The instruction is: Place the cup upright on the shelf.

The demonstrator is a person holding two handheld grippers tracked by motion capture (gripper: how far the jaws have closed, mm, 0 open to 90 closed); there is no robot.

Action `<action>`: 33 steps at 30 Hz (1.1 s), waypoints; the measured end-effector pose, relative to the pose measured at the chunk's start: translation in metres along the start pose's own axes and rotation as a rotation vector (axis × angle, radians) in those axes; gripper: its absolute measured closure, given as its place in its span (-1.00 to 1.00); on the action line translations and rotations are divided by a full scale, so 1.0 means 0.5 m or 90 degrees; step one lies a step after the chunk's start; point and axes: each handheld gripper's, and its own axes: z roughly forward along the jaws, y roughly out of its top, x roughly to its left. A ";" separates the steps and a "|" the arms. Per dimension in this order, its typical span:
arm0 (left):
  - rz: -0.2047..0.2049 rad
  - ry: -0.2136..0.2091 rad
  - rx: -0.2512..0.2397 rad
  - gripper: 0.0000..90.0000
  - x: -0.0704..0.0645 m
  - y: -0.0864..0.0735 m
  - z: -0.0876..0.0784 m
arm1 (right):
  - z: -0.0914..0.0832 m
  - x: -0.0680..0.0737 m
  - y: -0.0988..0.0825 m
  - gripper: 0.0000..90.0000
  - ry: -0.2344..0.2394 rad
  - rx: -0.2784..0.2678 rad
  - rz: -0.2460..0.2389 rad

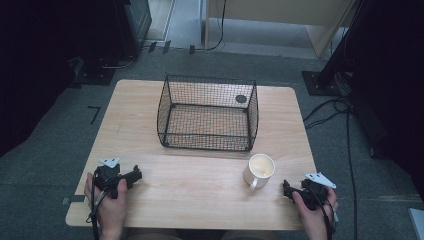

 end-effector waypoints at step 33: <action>0.006 -0.005 0.001 -1.00 -0.001 0.000 0.000 | -0.118 0.100 0.034 -0.69 0.090 -0.083 -0.040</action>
